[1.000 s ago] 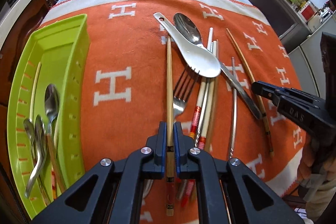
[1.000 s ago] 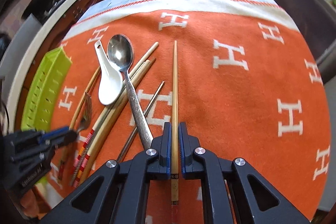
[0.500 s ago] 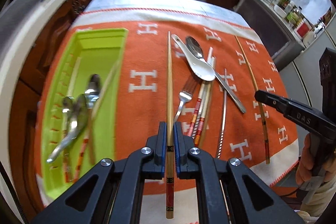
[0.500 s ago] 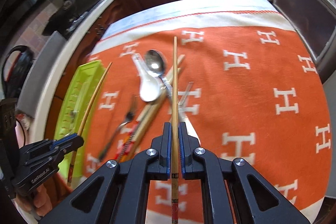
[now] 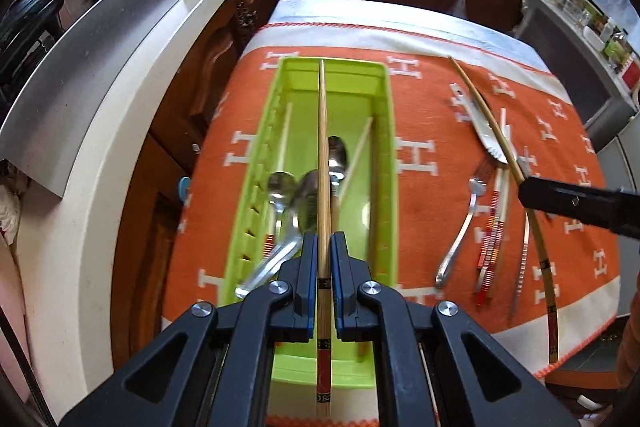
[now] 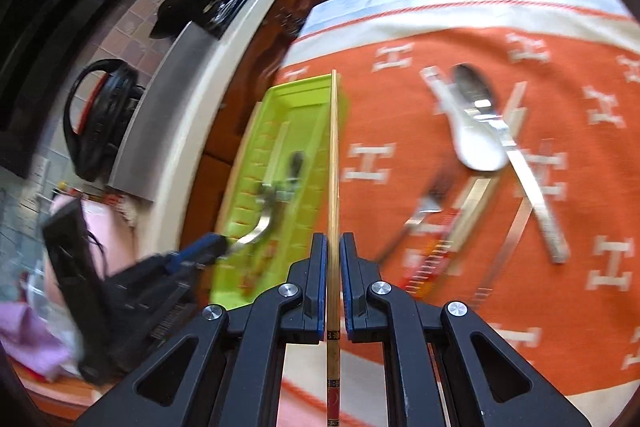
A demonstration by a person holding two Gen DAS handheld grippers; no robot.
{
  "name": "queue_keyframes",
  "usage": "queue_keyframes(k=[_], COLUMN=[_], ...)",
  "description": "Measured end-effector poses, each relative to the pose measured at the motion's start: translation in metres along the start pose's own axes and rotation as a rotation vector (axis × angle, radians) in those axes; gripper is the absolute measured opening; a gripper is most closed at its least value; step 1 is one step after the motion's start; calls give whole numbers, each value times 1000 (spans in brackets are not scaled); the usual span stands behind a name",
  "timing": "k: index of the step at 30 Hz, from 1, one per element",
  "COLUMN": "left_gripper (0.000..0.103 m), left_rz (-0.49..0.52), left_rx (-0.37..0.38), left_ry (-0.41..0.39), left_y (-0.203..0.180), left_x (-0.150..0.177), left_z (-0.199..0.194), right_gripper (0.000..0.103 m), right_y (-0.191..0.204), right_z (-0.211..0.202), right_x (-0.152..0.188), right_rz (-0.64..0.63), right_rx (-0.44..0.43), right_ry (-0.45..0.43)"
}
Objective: Organize utensils
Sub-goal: 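Carry both chopsticks into the green tray and open both tools, then move both open tools back over the remaining utensils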
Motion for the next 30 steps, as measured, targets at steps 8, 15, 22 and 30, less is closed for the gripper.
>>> queue_keyframes(k=[8,15,22,30], left_gripper=[5,29,31,31], left_rz=[-34,-76,-120,-94], left_rx=[-12,-25,-38,-22], left_ry=[64,62,8,12], left_y=[22,37,51,32], left_x=[8,4,-12,-14], left_z=[26,23,8,10], right_gripper=[6,7,23,23], right_y=[35,45,50,32], right_z=[58,98,115,87], right_x=[-7,-4,3,5], right_rz=[35,57,32,-77], right_rx=[-4,8,21,53], right_ry=[57,89,100,65])
Point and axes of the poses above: each gripper's, at about its wrist camera, not at the fingertips, and z roughly the way its jaws point, y to its left, x to its underside, the point moved 8 cm from there along z, roughly the way its jaws point, and after that the axes turned 13 degrees about -y, right-handed, at the moved point
